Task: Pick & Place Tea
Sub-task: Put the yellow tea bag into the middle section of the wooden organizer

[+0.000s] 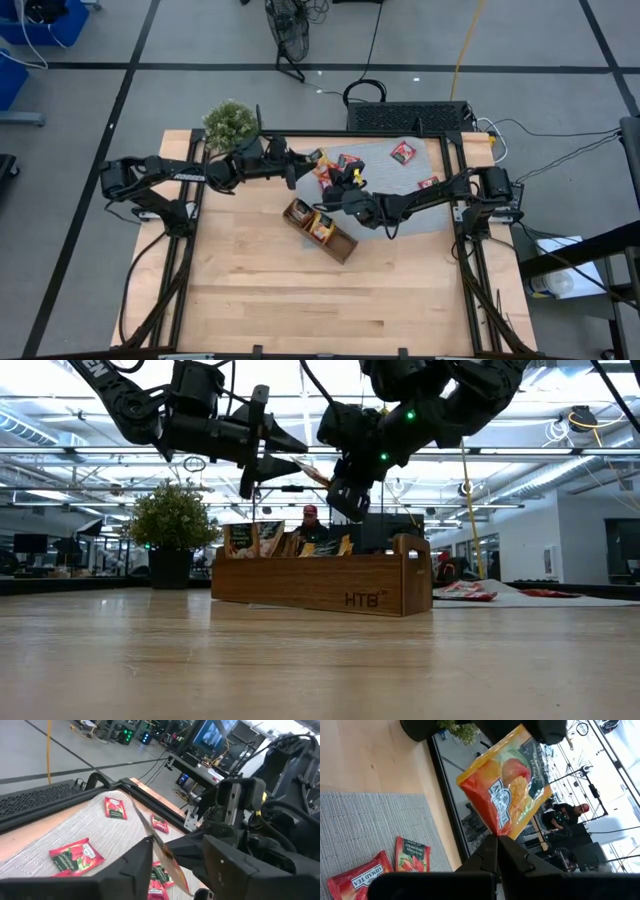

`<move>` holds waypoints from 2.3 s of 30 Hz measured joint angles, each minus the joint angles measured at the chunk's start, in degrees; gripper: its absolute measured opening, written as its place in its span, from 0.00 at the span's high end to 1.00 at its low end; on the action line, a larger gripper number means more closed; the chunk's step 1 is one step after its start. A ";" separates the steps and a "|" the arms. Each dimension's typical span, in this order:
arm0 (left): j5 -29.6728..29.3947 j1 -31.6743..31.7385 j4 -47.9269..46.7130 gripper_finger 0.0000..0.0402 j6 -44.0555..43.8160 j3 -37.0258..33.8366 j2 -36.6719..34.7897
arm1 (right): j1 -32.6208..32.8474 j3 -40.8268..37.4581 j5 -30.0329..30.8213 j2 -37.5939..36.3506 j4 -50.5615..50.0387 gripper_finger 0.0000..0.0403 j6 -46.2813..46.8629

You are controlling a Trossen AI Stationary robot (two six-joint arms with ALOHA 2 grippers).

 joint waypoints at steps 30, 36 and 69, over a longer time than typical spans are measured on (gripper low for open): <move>45.56 0.83 -13.38 0.99 54.89 -0.11 -2.72 | -0.79 -0.02 -4.56 -3.40 -18.18 1.00 37.12; 45.06 -1.73 -15.61 0.99 57.34 -0.32 0.76 | -1.99 0.00 -4.60 -5.29 -18.38 1.00 37.49; 42.04 -4.96 -2.57 0.99 57.19 3.98 21.53 | -2.90 0.00 -4.66 -5.22 -19.55 1.00 37.53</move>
